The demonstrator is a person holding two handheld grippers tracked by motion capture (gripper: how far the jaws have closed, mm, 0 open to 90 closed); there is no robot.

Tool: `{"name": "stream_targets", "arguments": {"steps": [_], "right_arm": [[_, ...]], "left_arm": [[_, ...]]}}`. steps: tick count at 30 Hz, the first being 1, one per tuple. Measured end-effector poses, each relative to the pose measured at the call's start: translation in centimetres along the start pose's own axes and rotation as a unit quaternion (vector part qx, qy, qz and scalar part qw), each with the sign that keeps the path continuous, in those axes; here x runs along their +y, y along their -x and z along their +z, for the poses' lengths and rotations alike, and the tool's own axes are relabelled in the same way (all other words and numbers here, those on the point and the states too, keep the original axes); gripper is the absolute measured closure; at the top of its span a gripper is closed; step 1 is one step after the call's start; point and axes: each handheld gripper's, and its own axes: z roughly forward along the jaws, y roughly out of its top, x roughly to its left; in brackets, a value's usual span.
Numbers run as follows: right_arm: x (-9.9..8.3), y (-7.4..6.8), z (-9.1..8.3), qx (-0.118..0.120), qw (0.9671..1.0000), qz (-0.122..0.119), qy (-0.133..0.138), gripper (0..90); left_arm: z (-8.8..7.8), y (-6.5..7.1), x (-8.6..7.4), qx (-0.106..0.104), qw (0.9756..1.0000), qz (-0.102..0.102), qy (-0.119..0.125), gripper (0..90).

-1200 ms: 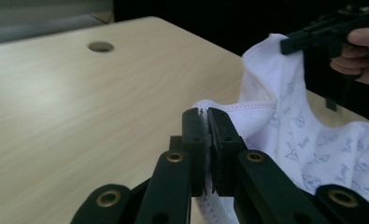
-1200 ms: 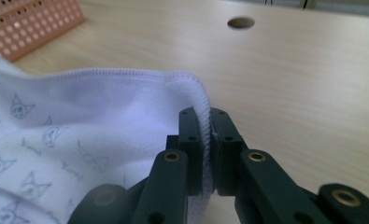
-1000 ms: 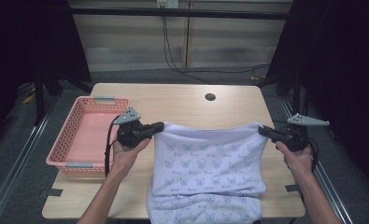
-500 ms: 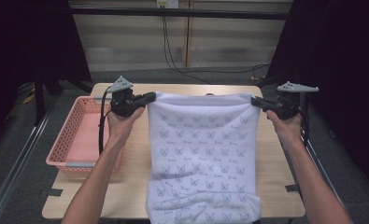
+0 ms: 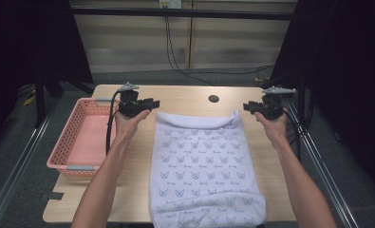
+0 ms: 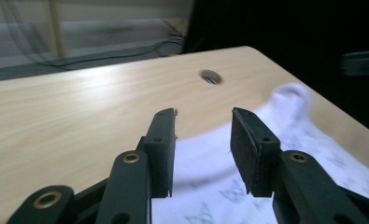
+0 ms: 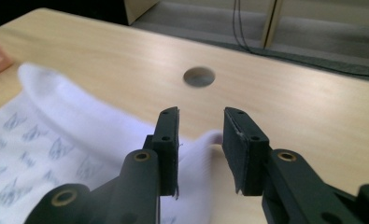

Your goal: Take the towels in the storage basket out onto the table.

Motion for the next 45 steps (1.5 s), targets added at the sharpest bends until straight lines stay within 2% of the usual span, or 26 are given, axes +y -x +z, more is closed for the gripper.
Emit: {"name": "stream_targets", "arguments": {"steps": [2,4,6,8,9,11,13,14,16,18,21,22,24,25,26,28,29,30,31,33,35,36,38,41,43,45], "right_arm": [[-1.1,-0.6,-0.7,0.011,0.9999,-0.008,-0.005,65.8],[-2.3,-1.6,-1.8,0.023,0.9996,-0.017,-0.005,62.8],[-3.6,-2.7,-3.2,0.04,0.9985,-0.034,-0.013,61.5],[-5.1,-3.8,-4.7,0.06,0.9971,-0.041,-0.022,59.5],[-5.9,-4.3,-5.5,0.066,0.9961,-0.049,-0.03,58.6],[-7.5,-5.3,-6.9,0.086,0.994,-0.055,-0.037,57.4],[-9.1,-6.1,-8.0,0.101,0.9925,-0.052,-0.044,56.0],[-9.9,-6.5,-8.2,0.106,0.9917,-0.051,-0.051,55.8],[-11.5,-7.0,-8.3,0.117,0.9897,-0.05,-0.066,54.3],[-12.7,-7.4,-7.9,0.122,0.9881,-0.044,-0.082,51.9],[-13.4,-7.5,-7.5,0.119,0.9865,-0.053,-0.099,50.1],[-13.5,-7.5,-7.4,0.117,0.9866,-0.051,-0.101,49.5],[-13.8,-7.6,-7.1,0.106,0.9861,-0.07,-0.107,49.6],[-13.9,-7.7,-6.9,0.106,0.9852,-0.076,-0.111,49.8],[-14.1,-7.9,-6.6,0.103,0.9841,-0.083,-0.119,50.5],[-14.4,-8.3,-6.0,0.094,0.9815,-0.099,-0.134,53.7],[-14.5,-8.5,-5.9,0.086,0.9806,-0.113,-0.136,54.4],[-14.5,-8.6,-5.9,0.083,0.9804,-0.112,-0.139,54.6],[-14.5,-8.6,-5.9,0.089,0.9795,-0.115,-0.139,55.4],[-14.7,-8.8,-6.3,0.08,0.9805,-0.111,-0.141,59.6],[-14.9,-9.0,-6.9,0.084,0.9794,-0.114,-0.144,70.7],[-15.1,-9.1,-7.2,0.09,0.9789,-0.111,-0.146,75.3],[-15.5,-9.4,-7.9,0.104,0.9764,-0.113,-0.152,78.2],[-16.1,-10.0,-9.3,0.118,0.9727,-0.109,-0.168,81.6],[-16.6,-10.5,-10.2,0.125,0.9704,-0.106,-0.178,82.8],[-17.1,-11.0,-11.1,0.136,0.9674,-0.107,-0.185,83.6]], "left_arm": [[-0.3,1.0,-0.5,-0.018,0.9998,0.001,-0.002,61.3],[-0.8,2.5,-1.3,-0.024,0.9994,0.025,-0.007,62.5],[-1.6,4.1,-2.3,-0.044,0.9985,0.031,-0.012,63.5],[-2.5,5.8,-3.6,-0.069,0.9961,0.051,-0.021,65.0],[-2.9,6.7,-4.2,-0.071,0.9951,0.061,-0.031,65.6],[-3.5,7.9,-5.6,-0.095,0.9912,0.076,-0.052,66.9],[-3.8,8.7,-7.2,-0.111,0.989,0.071,-0.067,67.0],[-3.8,8.9,-8.0,-0.116,0.9877,0.066,-0.082,67.8],[-3.8,9.5,-9.8,-0.112,0.9843,0.073,-0.116,67.5],[-3.9,9.9,-11.4,-0.122,0.9812,0.072,-0.131,66.8],[-4.1,10.3,-13.7,-0.119,0.9788,0.065,-0.153,63.7],[-4.2,10.5,-14.3,-0.106,0.9793,0.074,-0.156,62.7],[-4.5,10.8,-14.4,-0.096,0.9755,0.102,-0.17,61.7],[-4.6,10.7,-14.5,-0.097,0.9752,0.102,-0.171,61.7],[-4.4,10.5,-14.7,-0.094,0.9761,0.09,-0.174,61.8],[-4.0,10.6,-15.2,-0.08,0.9735,0.1,-0.19,63.6],[-4.0,10.7,-15.2,-0.077,0.9749,0.094,-0.186,64.6],[-4.0,10.7,-15.2,-0.074,0.976,0.085,-0.187,64.1],[-4.0,10.7,-15.3,-0.071,0.9763,0.087,-0.185,64.8],[-4.3,10.9,-15.4,-0.067,0.974,0.103,-0.191,73.1],[-4.6,11.1,-15.6,-0.075,0.9727,0.101,-0.195,78.9],[-4.9,11.2,-15.7,-0.082,0.971,0.1,-0.201,82.1],[-5.4,11.3,-15.9,-0.093,0.9695,0.078,-0.213,82.9],[-6.3,12.2,-16.4,-0.102,0.9642,0.103,-0.222,84.7],[-6.7,12.5,-16.8,-0.115,0.9634,0.098,-0.222,85.7],[-7.2,12.9,-17.1,-0.125,0.9597,0.099,-0.231,86.5]]}}
